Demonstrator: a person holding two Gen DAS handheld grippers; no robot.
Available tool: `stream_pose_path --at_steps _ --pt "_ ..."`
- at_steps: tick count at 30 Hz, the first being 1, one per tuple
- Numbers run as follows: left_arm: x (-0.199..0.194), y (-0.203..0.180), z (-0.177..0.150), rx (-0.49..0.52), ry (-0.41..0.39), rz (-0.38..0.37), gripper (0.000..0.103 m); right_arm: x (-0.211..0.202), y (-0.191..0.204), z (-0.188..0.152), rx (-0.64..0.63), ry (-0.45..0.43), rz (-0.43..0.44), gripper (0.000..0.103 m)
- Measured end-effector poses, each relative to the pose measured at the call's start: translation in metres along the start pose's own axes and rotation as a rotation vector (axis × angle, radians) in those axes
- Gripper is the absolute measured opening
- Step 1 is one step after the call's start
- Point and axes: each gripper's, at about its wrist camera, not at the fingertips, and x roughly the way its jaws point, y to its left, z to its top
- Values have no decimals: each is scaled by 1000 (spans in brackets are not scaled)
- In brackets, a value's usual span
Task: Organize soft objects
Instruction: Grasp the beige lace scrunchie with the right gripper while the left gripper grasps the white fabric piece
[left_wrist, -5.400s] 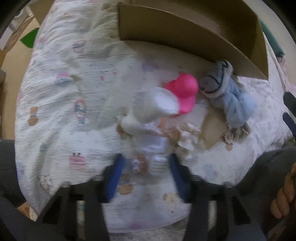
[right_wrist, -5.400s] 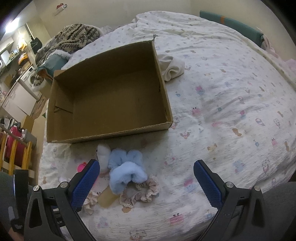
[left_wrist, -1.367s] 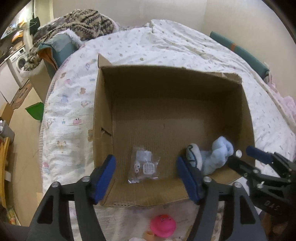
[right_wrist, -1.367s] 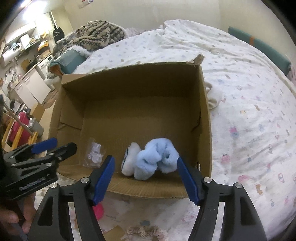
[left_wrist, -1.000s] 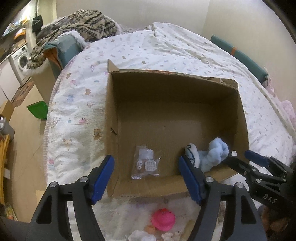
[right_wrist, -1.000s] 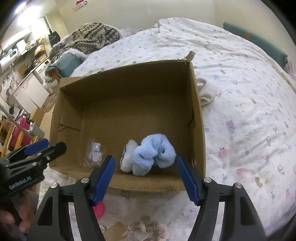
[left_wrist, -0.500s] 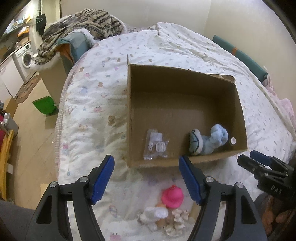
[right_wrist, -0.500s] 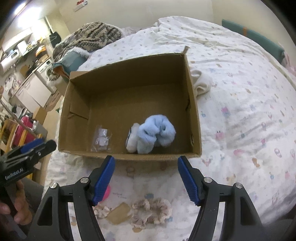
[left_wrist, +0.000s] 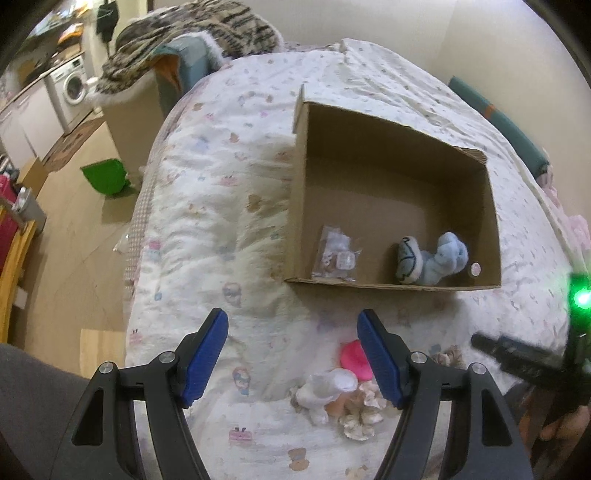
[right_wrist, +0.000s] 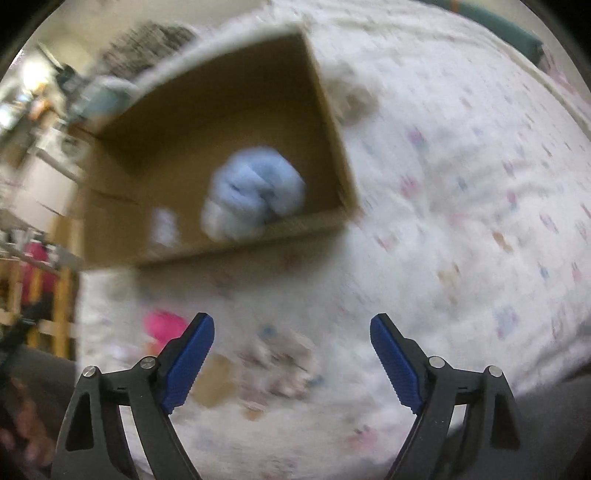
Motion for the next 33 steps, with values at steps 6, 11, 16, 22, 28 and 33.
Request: stream_pose_path --at_steps 6,11,16,22,28,33 --pt "15 6 3 -43 42 8 70 31 18 -4 -71 126 19 92" --pt "23 9 2 -73 79 -2 70 60 40 -15 -200 199 -102 92" --pt "26 8 2 -70 91 1 70 72 48 -19 -248 209 -156 92" --pt "28 11 1 -86 104 0 70 66 38 -12 -218 186 -152 65" --pt "28 15 -4 -85 114 -2 70 56 21 -2 -160 164 -123 13" --pt "29 15 -11 -60 143 -14 70 28 17 4 -134 73 -38 12"
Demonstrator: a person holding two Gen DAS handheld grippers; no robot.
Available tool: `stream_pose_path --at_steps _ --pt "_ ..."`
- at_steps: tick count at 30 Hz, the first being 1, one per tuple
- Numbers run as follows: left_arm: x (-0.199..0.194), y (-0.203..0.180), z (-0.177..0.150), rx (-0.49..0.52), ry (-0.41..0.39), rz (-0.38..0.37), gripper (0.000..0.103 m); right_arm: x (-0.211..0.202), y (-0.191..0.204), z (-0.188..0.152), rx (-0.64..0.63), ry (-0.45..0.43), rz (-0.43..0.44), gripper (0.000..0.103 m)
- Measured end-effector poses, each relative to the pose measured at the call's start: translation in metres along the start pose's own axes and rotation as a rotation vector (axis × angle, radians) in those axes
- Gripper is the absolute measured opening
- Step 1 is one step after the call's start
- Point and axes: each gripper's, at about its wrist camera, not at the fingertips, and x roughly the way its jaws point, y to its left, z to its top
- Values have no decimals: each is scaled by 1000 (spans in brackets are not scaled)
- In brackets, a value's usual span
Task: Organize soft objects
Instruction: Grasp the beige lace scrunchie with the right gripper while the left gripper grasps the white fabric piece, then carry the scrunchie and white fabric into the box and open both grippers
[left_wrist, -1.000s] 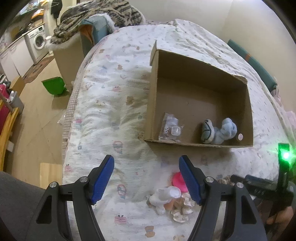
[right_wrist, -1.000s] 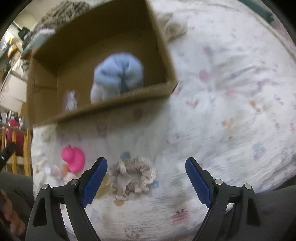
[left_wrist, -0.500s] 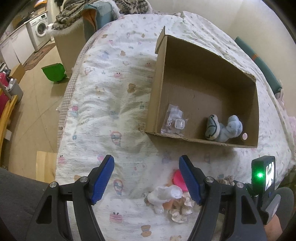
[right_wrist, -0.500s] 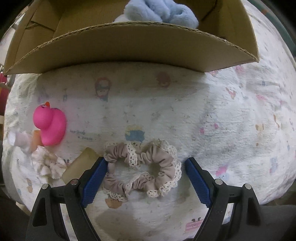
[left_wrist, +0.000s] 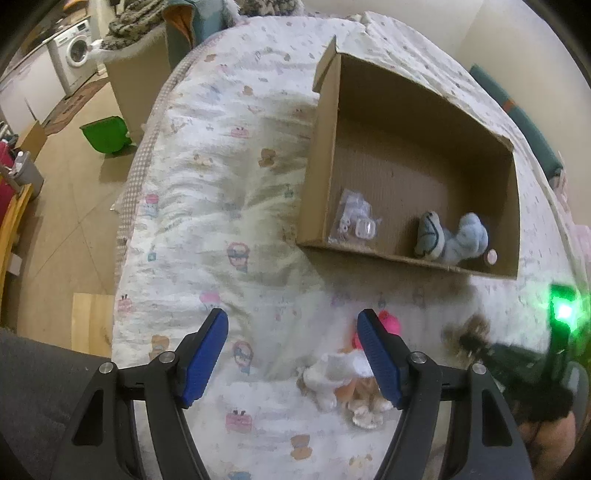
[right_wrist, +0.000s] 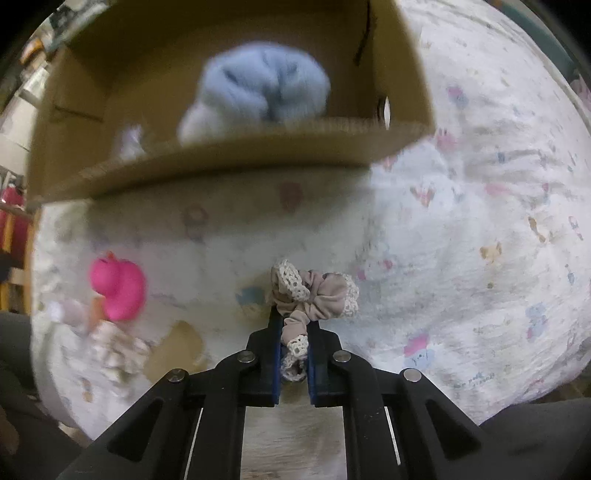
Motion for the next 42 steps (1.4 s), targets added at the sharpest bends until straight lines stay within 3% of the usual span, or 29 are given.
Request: stream_pose_path --at_steps 3,7,12,14,17,18,21,26,42 --pt "8 -7 -9 37 58 -36 70 -21 -3 -1 8 -72 59 12" --pt "20 -29 -23 130 130 -76 70 -38 -13 -4 27 -99 106 12" --pt "39 -48 -33 237 159 21 70 -51 -8 -10 24 -124 132 12" --pt "46 -50 -34 240 168 35 62 -50 -7 -10 11 -131 138 12" --pt "54 -51 -34 241 200 3 24 -53 -9 -9 3 -129 140 12" --pt "55 -54 -35 257 212 -17 5 -53 -10 -9 3 -127 140 12" --pt "51 -62 -39 308 188 1 5 -51 -11 -9 5 -115 146 12" --pt "35 -60 -37 307 127 5 5 -50 -4 -8 -6 -113 148 12" --pt "-11 -34 -14 166 -89 25 5 -86 12 -10 -82 -253 237 12"
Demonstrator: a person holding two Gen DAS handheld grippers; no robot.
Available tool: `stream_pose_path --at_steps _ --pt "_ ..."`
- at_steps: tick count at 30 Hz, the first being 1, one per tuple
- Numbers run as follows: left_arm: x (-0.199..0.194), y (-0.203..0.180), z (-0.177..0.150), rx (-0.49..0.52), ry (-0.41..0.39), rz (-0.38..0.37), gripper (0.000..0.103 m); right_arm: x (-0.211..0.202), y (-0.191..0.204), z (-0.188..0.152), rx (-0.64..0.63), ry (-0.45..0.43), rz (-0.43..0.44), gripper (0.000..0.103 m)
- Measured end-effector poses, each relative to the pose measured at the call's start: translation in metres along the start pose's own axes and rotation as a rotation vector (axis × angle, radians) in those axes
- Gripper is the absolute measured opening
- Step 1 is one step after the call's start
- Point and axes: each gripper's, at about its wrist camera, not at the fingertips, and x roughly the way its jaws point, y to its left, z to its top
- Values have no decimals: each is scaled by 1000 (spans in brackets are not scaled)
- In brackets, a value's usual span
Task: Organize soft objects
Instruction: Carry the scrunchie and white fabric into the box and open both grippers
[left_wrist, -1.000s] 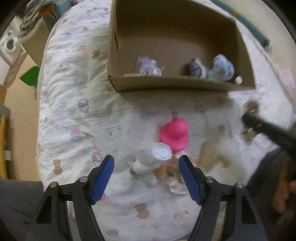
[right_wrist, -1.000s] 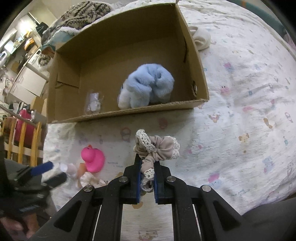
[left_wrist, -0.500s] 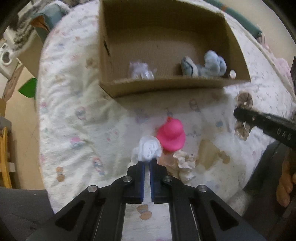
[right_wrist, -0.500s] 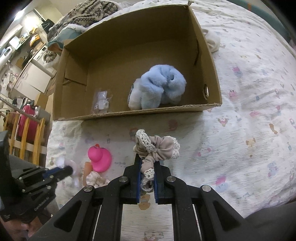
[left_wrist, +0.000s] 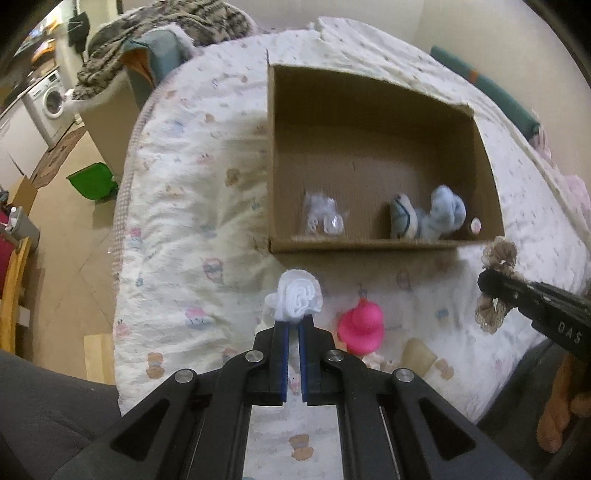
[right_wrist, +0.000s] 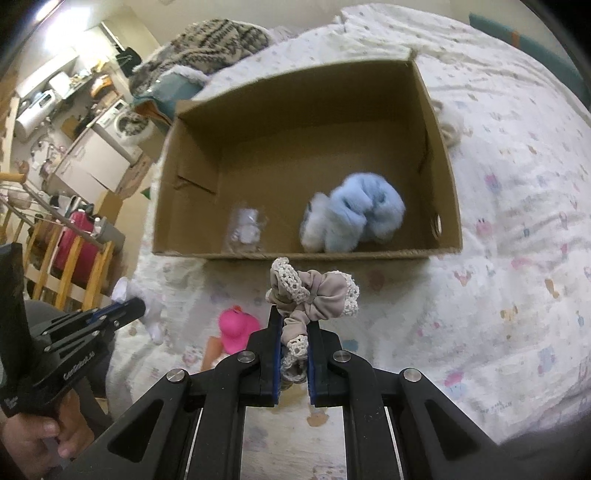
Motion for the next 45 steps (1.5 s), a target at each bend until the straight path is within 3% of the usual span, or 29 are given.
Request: stream_pose_path --at_steps 11,20,31,45 --pt "-25 -12 44 44 -104 -11 5 -17 3 32 -2 -107 42 12" --pt "-9 -30 92 94 -146 7 5 4 3 67 -13 -127 28 12" --pt "46 -29 87 85 -100 22 5 43 -4 60 -13 -64 -27 12" --pt "55 -23 84 45 -66 21 5 62 -5 61 12 -19 -43 12"
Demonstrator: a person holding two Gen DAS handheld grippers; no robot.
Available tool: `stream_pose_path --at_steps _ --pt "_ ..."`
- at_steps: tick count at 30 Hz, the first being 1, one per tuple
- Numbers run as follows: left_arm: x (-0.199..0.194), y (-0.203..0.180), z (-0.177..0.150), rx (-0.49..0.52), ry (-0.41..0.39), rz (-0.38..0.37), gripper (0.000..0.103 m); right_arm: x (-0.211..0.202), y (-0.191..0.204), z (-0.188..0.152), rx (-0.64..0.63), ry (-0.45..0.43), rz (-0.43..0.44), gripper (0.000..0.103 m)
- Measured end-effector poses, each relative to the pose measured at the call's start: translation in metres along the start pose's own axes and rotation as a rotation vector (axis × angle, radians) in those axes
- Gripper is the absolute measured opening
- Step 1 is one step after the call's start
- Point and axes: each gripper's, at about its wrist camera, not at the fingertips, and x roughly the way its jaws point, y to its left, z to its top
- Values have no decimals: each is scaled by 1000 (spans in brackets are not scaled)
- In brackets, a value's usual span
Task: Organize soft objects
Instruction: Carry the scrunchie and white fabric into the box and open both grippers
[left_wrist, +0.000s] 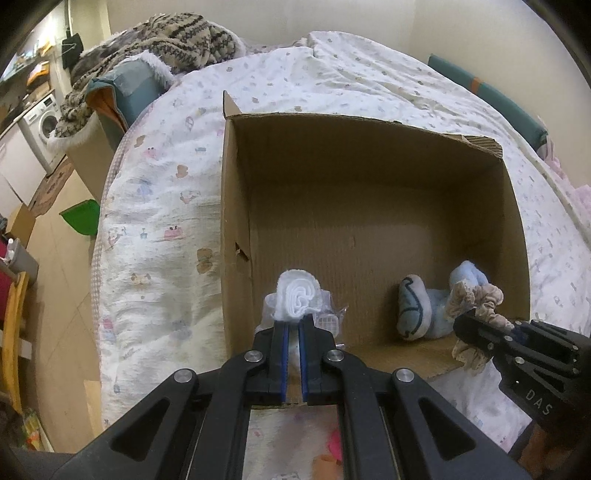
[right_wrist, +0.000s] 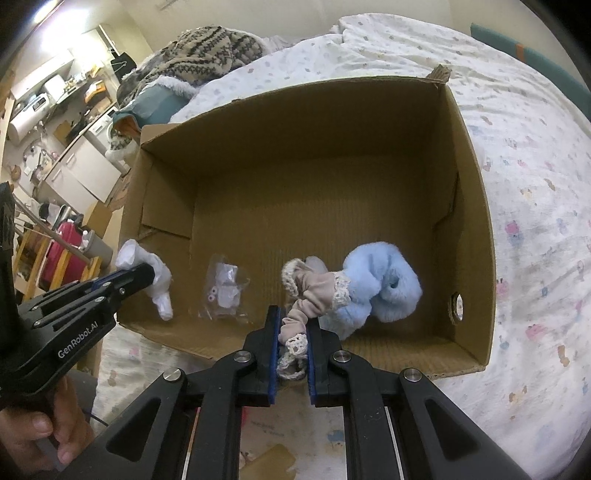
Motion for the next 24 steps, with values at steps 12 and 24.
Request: stream_pose_path --at_steps 12,24 --pt "0 -2 -2 8 -9 3 5 -1 -7 -1 27 7 8 15" --pt "0 -2 -1 2 -8 8 7 -11 -10 2 30 -42 -10 38"
